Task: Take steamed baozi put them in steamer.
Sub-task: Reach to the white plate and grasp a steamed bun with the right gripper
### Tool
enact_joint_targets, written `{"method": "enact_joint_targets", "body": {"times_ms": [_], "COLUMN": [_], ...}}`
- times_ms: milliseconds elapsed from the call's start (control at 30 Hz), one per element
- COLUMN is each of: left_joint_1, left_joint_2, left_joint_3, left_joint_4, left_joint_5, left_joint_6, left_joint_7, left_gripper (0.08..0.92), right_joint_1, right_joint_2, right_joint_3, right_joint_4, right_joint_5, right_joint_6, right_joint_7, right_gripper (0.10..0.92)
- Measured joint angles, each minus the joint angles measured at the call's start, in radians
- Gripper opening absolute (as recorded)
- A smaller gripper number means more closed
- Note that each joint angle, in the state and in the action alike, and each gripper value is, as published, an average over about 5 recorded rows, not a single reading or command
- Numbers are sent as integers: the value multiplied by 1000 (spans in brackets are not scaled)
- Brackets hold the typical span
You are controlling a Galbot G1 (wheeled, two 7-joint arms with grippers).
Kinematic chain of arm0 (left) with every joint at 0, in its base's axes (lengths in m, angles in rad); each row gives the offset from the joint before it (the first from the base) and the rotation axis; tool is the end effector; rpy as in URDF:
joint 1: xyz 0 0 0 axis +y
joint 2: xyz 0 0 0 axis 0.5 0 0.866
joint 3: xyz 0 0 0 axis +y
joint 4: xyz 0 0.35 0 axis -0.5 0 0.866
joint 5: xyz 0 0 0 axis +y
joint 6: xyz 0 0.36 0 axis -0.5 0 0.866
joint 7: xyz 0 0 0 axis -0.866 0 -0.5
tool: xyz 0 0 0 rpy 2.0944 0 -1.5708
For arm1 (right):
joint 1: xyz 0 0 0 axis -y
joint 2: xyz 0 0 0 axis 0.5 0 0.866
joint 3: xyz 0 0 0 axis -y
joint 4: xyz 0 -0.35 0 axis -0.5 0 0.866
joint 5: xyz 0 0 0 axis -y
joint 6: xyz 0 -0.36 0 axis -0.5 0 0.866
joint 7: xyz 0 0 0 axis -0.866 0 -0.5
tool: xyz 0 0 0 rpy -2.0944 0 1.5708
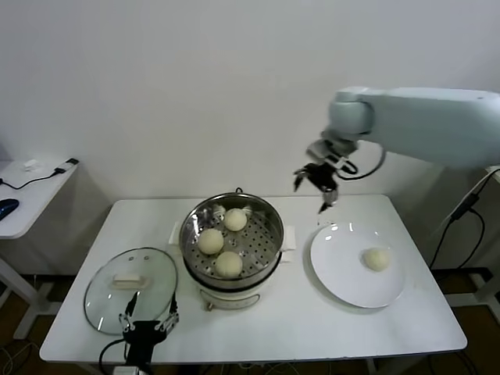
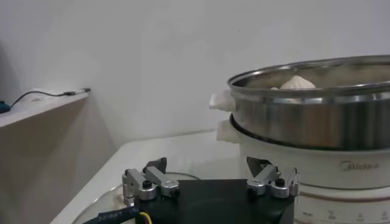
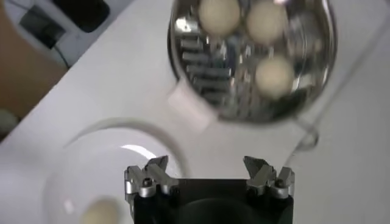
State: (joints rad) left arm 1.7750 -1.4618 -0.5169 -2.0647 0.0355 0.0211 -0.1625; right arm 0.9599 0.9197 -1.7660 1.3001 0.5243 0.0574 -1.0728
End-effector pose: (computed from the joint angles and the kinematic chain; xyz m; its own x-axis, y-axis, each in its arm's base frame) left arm 0.1179 0.0174 -0.3441 -0.9666 -0.1062 0.2333 -0.0719 0.9859 0.1509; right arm 0.5616 -0.0628 0.0098 -0.1409 -0.1515 0.9784 -0.8724 -0.4481 -0.1951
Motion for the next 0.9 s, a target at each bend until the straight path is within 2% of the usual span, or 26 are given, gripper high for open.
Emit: {"method": "enact_joint_targets", "body": {"times_ms": [200,400,900], "left_joint_1": [9,22,34], "left_joint_2": [-6,-17,-31], "left_joint_3": [-2,-1,1], "left_joint_4": [7,8,19], "left_joint_5": [5,19,33], "left_joint_6": [0,1,-1], "left_joint_7": [1,1,-1], "left_gripper": [823,823,823], "right_joint_1": [-116,-304,-640], "right_joint_2": [-166,-253,-253], "right_joint_3": [46,176,443], "right_joint_4": [-27,-80,-257], "right_joint_5": [-68,-176,-338], "right_joint_6": [-73,-118,-160], "right_joint_7": [1,10,46], "right_gripper": [823,823,823]}}
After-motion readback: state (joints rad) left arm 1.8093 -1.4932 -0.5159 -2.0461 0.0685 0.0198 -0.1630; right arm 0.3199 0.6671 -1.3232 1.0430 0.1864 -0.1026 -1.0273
